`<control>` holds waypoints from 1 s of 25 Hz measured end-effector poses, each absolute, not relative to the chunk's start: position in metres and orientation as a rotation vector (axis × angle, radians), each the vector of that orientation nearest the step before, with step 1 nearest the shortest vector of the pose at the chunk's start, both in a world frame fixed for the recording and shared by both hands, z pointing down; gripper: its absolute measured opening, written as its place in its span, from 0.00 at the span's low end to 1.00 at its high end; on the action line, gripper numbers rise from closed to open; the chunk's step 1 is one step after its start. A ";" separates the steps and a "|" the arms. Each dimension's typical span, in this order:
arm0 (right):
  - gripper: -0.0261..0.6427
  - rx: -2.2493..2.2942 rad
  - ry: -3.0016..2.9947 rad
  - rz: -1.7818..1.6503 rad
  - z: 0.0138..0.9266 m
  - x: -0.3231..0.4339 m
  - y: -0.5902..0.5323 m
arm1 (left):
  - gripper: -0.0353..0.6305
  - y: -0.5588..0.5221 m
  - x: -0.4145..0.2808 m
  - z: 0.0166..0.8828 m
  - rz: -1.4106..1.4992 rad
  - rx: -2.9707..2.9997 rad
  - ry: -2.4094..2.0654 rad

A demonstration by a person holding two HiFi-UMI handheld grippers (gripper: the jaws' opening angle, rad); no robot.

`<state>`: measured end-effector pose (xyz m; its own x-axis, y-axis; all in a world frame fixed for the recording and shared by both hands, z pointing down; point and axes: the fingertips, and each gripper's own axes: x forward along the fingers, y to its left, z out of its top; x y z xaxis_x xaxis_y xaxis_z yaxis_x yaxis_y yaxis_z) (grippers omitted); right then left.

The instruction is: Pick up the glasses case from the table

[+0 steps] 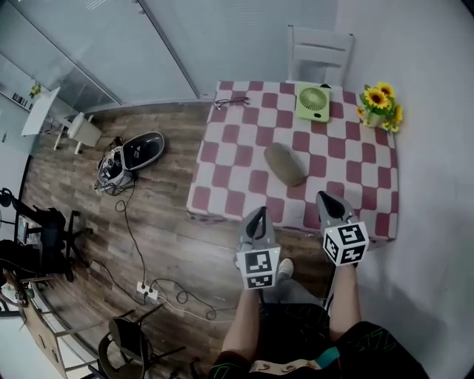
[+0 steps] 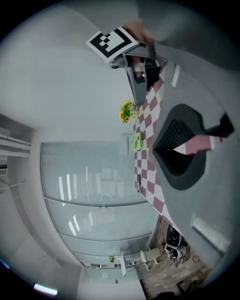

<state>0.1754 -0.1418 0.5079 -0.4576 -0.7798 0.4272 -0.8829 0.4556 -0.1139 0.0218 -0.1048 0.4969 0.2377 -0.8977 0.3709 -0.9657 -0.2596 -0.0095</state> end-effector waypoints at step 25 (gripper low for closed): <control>0.29 1.005 -2.233 0.656 0.573 0.112 -0.275 | 0.07 -0.263 -0.046 0.561 0.415 2.088 -1.710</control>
